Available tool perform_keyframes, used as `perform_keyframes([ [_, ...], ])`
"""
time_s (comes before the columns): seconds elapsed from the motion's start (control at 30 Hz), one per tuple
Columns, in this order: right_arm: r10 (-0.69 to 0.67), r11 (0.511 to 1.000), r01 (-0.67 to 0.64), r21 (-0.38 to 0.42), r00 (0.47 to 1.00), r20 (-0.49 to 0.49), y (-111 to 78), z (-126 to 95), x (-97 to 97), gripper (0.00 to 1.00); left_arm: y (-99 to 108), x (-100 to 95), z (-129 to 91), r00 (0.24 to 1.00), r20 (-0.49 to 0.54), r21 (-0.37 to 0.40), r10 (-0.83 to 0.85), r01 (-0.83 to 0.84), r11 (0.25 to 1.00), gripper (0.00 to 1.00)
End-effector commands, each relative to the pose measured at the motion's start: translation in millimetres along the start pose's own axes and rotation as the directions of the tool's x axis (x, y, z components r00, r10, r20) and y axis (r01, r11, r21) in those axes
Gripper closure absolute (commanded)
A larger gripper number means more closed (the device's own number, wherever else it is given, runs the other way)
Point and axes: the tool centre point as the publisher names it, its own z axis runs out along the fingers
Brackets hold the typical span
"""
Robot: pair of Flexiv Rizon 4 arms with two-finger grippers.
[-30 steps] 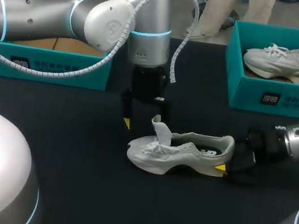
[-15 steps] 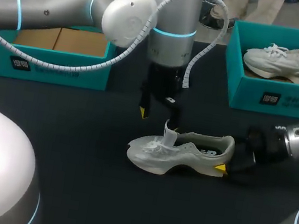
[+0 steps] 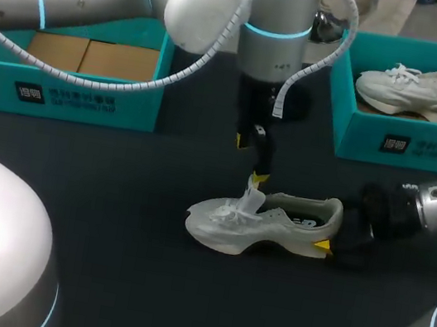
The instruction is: Take the shoe out of the shoebox, open the shoe tongue, remove and reinsert the insole, then place the shoe into the shoebox
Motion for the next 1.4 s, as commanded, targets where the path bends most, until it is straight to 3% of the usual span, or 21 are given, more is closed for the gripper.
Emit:
perform_keyframes([
  [0.03, 0.001, 1.0, -0.001, 0.005, 1.0, 0.001, -1.0, 2.8, -0.2, 1.0, -0.8, 11.0, -5.9, 0.988, 0.062, 0.015, 0.145, -0.146, 0.989, 0.0],
  [0.17, 0.001, 1.0, -0.001, 0.005, 1.0, 0.001, -1.0, 2.8, -0.2, 1.0, -12.7, 18.4, -8.6, 0.984, 0.109, 0.017, 0.14, -0.143, 0.99, 0.0],
  [0.2, 0.001, 1.0, -0.001, 0.005, 1.0, 0.001, -1.0, 2.8, -0.2, 1.0, -18.5, 19.3, -8.9, 0.991, 0.117, 0.012, 0.07, -0.072, 0.997, 0.0],
  [0.7, 0.001, 1.0, -0.001, 0.005, 1.0, 0.001, -1.0, 2.8, -0.2, 1.0, -17.5, 19.6, -9.7, 0.99, 0.113, 0.007, 0.087, -0.088, 0.996, 0.0],
  [0.87, 0.001, 1.0, -0.001, 0.005, 1.0, 0.001, -1.0, 2.8, -0.2, 1.0, -25.0, 29.3, -17.1, 0.98, 0.135, 0.028, 0.147, -0.152, 0.988, 0.0],
  [0.9, 0.001, 1.0, -0.001, 0.005, 1.0, 0.001, -1.0, 2.8, -0.2, 1.0, -27.4, 32.8, -18.6, 0.974, 0.129, 0.034, 0.185, -0.191, 0.981, 0.03],
  [0.93, 0.001, 1.0, -0.001, 0.005, 1.0, 0.001, -1.0, 2.8, -0.2, 1.0, -31.9, 35.6, -20.2, 0.975, 0.134, 0.047, 0.177, -0.184, 0.982, 0.33],
  [0.97, 0.001, 1.0, -0.001, 0.005, 1.0, 0.001, -1.0, 2.8, -0.2, 1.0, -34.3, 36.6, -20.6, 0.973, 0.139, 0.049, 0.185, -0.193, 0.98, 0.47],
  [1.0, 0.001, 1.0, -0.001, 0.005, 1.0, 0.001, -1.0, 2.8, -0.2, 1.0, -37.8, 38.6, -20.0, 0.97, 0.133, 0.043, 0.205, -0.212, 0.976, 0.85],
  [1.03, 0.001, 1.0, -0.001, 0.005, 1.0, 0.001, -1.0, 2.8, -0.2, 1.0, -40.7, 40.3, -19.7, 0.969, 0.13, 0.053, 0.212, -0.22, 0.974, 1.0],
  [1.4, 0.001, 1.0, -0.001, 0.005, 1.0, 0.001, -1.0, 2.8, -0.2, 1.0, -59.0, 60.0, -4.2, 0.951, 0.115, 0.047, 0.286, -0.293, 0.955, 1.0],
])
